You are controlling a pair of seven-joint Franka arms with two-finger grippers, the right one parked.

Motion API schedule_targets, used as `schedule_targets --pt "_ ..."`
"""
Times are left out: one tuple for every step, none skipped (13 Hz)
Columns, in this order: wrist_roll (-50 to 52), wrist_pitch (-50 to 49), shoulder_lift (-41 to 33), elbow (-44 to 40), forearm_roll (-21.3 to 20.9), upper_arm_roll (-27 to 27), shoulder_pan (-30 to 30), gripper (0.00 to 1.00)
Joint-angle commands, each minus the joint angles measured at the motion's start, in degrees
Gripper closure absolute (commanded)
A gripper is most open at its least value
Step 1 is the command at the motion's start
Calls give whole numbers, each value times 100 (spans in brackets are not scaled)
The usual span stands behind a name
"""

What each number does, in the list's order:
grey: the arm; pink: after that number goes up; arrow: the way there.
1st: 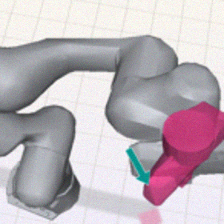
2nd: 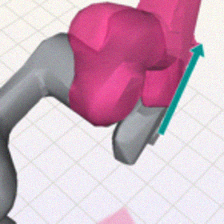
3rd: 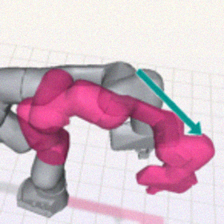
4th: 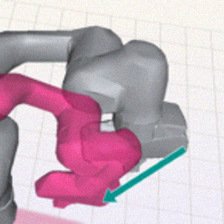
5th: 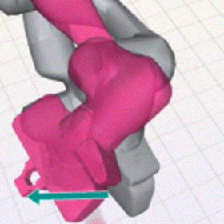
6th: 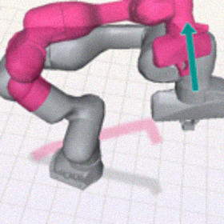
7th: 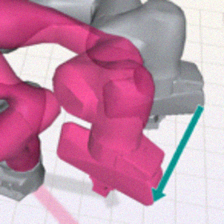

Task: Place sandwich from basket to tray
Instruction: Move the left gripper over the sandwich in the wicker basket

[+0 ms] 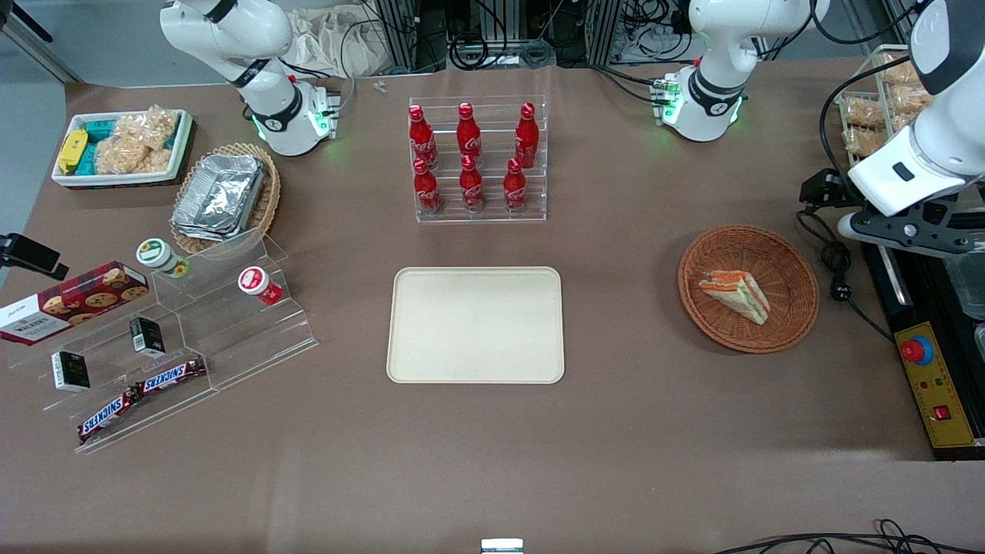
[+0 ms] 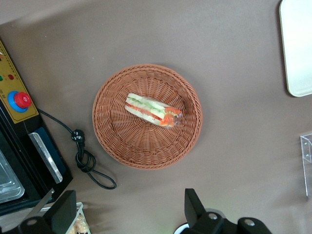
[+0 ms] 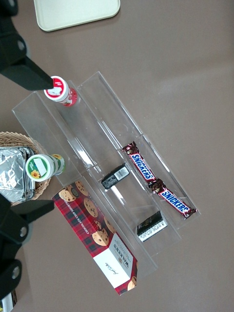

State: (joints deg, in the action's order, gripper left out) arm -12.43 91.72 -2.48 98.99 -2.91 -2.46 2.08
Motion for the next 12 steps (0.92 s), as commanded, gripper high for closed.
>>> schedule_targets --pt "-14 -164 125 -223 87 -26 -32 0" --pt "21 -172 186 -327 132 -26 -32 0" --pt "21 -190 247 -363 133 -26 -32 0" --pt "117 -190 248 -320 133 -35 -32 0" --pt "675 -155 291 -241 168 -44 -32 0" --pt "1316 -68 266 -75 342 -35 -32 0" --pt "1835 307 239 153 422 -35 -32 0" --pt "2363 746 126 512 432 -26 -32 0" --pt "3038 1194 46 881 406 -35 -32 0" --pt "3758 1695 -33 1329 371 -70 -15 0" --pt "4470 2222 -60 1733 362 -183 -23 0" --pt "5156 2740 -77 2059 353 -193 -24 0"
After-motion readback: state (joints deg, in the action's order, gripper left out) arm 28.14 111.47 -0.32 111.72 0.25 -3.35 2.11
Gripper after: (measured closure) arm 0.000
